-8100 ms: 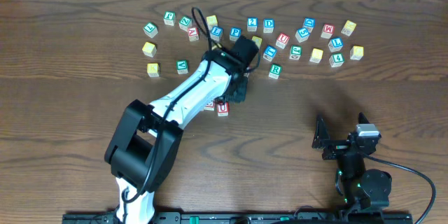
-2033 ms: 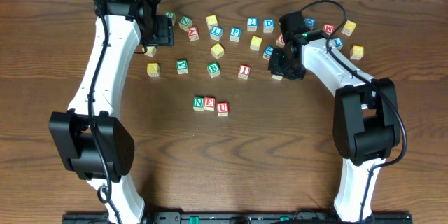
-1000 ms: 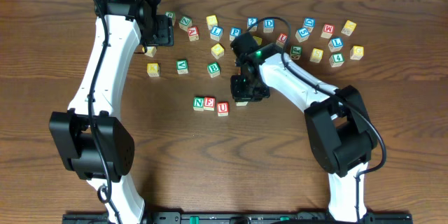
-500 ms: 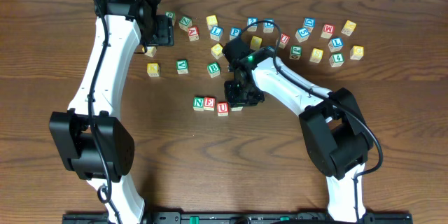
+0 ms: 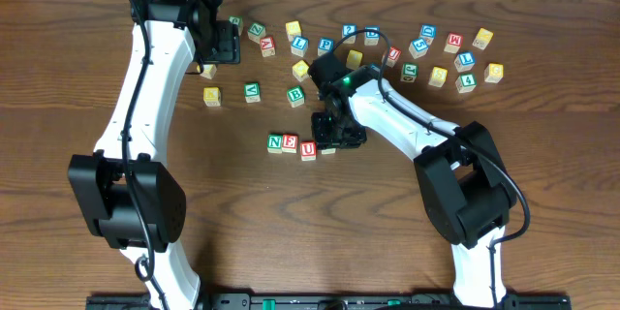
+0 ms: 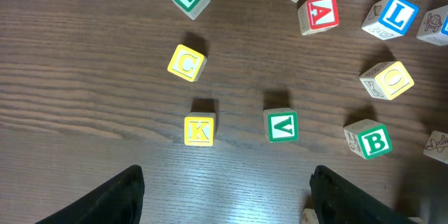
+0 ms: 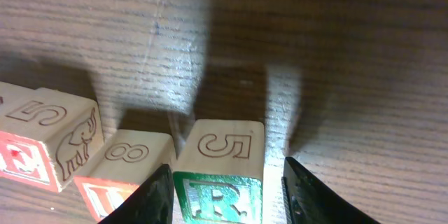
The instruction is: Spell out NEURIPS
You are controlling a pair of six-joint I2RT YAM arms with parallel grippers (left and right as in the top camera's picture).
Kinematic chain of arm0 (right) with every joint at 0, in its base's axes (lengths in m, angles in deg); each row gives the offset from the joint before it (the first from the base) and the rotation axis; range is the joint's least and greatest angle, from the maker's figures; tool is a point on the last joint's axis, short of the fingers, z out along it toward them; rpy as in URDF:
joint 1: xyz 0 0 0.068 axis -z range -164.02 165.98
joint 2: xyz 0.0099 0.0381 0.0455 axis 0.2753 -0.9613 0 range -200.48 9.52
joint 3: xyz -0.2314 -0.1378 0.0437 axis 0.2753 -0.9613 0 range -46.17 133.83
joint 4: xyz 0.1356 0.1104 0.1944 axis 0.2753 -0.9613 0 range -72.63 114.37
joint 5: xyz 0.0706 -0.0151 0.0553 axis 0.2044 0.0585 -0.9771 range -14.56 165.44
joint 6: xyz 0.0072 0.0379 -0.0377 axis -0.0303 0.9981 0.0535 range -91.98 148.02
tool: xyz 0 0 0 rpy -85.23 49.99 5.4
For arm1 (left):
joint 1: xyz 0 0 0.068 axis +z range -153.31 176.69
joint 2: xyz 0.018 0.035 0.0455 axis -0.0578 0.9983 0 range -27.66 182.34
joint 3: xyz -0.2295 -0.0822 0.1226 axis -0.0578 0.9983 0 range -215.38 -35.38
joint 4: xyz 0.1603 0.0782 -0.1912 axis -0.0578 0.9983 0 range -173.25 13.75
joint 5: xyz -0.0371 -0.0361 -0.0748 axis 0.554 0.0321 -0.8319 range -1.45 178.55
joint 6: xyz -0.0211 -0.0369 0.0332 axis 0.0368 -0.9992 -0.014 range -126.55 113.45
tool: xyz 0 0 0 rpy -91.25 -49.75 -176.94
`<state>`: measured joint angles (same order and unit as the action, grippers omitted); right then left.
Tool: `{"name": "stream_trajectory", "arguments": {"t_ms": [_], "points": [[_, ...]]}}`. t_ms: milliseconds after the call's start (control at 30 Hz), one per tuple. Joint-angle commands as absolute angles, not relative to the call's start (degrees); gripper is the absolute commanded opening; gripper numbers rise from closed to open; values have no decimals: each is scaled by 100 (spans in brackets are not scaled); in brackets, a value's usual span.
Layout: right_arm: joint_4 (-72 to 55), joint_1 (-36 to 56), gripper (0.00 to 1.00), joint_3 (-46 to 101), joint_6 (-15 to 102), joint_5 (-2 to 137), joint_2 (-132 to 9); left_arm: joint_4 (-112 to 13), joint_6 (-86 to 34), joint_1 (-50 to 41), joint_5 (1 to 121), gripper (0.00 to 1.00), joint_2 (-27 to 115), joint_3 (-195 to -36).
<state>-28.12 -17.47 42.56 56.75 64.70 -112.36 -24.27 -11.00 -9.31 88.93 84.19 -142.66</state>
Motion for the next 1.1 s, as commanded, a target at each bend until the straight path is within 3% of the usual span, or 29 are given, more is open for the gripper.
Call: {"name": "stream_trajectory", "arguments": {"t_ms": [0,567,733,900,1067], "points": [[-2904,-1782,46,4304,5775,6430,-11273,-2392,-1087,-912,8968,75,8281,-14317],[-3752,-1743,46,5183,5487,6465,-11273,-2392,-1087,-912,8968,75,8281,-14317],[-4003,-1749,40,5489,5257,6474,-11273,-2394,-1087,-910,8968,75,8281,-14317],[-4150,-1806,25,5539,5209,6411,-11273,-2506,-1089,-829,8972,75,8281,-14317],[-4145,-2068,22,5535,5144,6395,-11273,-2705,-1154,-586,8970,75,8281,-14317]]}}
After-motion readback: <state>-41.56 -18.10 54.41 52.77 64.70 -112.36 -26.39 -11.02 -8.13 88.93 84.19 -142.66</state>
